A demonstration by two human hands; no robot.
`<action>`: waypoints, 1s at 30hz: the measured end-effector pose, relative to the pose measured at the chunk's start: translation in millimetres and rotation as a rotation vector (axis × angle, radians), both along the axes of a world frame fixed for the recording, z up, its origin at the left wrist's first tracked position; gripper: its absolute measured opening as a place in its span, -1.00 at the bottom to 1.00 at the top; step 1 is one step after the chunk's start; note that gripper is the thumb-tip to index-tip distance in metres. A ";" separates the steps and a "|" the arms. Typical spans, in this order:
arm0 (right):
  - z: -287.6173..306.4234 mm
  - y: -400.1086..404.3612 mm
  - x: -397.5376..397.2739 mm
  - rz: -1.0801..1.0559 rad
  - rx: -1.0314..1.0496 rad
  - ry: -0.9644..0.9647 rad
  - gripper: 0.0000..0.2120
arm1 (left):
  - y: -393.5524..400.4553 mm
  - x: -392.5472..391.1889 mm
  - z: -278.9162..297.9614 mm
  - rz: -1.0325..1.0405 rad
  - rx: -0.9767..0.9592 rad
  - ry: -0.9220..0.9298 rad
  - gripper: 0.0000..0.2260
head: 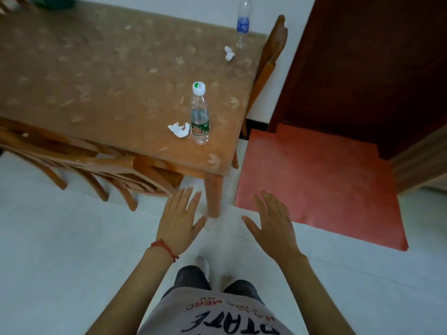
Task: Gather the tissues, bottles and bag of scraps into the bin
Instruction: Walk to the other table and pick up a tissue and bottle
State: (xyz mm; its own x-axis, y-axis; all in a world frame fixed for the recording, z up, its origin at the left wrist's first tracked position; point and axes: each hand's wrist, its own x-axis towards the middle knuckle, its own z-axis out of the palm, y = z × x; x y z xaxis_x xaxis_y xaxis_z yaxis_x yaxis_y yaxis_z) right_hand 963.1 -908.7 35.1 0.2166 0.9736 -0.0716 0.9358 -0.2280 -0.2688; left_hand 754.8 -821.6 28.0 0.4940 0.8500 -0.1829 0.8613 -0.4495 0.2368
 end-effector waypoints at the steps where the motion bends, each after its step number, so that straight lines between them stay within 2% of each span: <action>1: 0.4 6.5 0.4 0.009 0.000 0.010 -0.43 | 4.5 0.1 0.6 0.010 0.003 -0.005 -0.40; 8: 0.2 68.5 3.5 0.035 -0.007 0.046 -0.36 | 60.1 2.7 0.3 0.018 0.059 -0.041 -0.46; 15: 7.3 154.2 -0.8 0.024 0.039 0.133 -0.34 | 147.8 4.4 8.2 0.003 0.069 -0.021 -0.35; 20: 10.0 202.7 -3.3 0.020 0.076 0.084 -0.39 | 197.4 0.8 10.5 -0.005 0.081 -0.020 -0.34; 23: 12.3 224.8 -5.9 0.015 0.092 0.094 -0.39 | 218.3 -1.6 6.5 0.002 0.064 -0.064 -0.41; 25: 14.6 237.2 -9.2 0.000 0.084 0.154 -0.41 | 227.5 -2.5 5.1 0.026 0.056 -0.100 -0.44; 30: 16.0 272.9 -15.7 -0.134 0.134 0.512 -0.34 | 241.2 -3.9 2.9 0.088 0.032 -0.098 -0.43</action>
State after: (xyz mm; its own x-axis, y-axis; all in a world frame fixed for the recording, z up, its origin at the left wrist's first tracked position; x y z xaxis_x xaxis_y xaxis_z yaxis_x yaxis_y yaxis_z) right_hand 947.4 -635.9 51.1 0.3093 0.9478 -0.0780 0.6424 -0.2687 -0.7177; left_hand 750.9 -580.4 30.9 0.4316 0.8953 -0.1102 0.8712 -0.3821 0.3083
